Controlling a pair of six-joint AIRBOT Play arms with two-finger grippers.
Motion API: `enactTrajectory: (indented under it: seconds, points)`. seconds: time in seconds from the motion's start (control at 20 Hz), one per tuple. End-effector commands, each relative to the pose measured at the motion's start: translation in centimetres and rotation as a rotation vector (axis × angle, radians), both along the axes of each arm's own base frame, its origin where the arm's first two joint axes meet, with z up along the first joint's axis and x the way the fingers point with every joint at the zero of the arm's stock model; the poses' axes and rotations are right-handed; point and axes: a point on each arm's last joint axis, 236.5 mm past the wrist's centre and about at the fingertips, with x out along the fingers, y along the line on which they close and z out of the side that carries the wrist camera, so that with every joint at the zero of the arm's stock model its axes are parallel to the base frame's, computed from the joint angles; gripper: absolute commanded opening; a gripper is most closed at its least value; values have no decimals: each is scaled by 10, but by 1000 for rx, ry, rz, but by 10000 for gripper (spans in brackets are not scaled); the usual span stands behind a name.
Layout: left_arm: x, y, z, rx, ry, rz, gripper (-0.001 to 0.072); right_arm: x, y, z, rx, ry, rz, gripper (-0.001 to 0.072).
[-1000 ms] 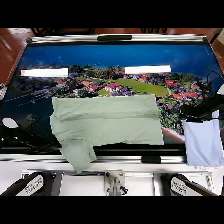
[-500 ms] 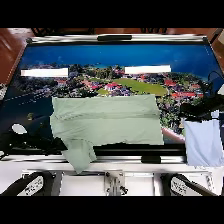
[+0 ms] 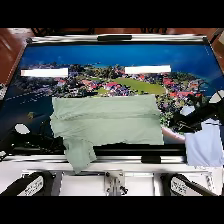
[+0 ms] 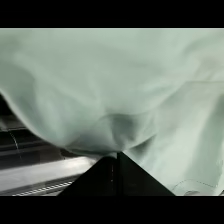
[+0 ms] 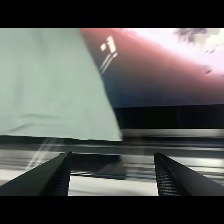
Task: Fold the shirts.
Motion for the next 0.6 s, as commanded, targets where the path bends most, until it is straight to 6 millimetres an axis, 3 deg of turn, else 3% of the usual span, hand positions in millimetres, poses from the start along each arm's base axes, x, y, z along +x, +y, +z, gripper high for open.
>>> enactTrajectory:
  seconds: [0.0,0.25,0.55]
  points:
    - [-3,-1,3,-9,9,-23,35,-17,27,-29,103,42,-36,626]
    - [3,-1,8,-9,-8,-26,36,-36,36,-56,136,117,-55,625]
    - [16,1,21,1,-66,-28,36,-34,44,-73,127,117,-64,624]
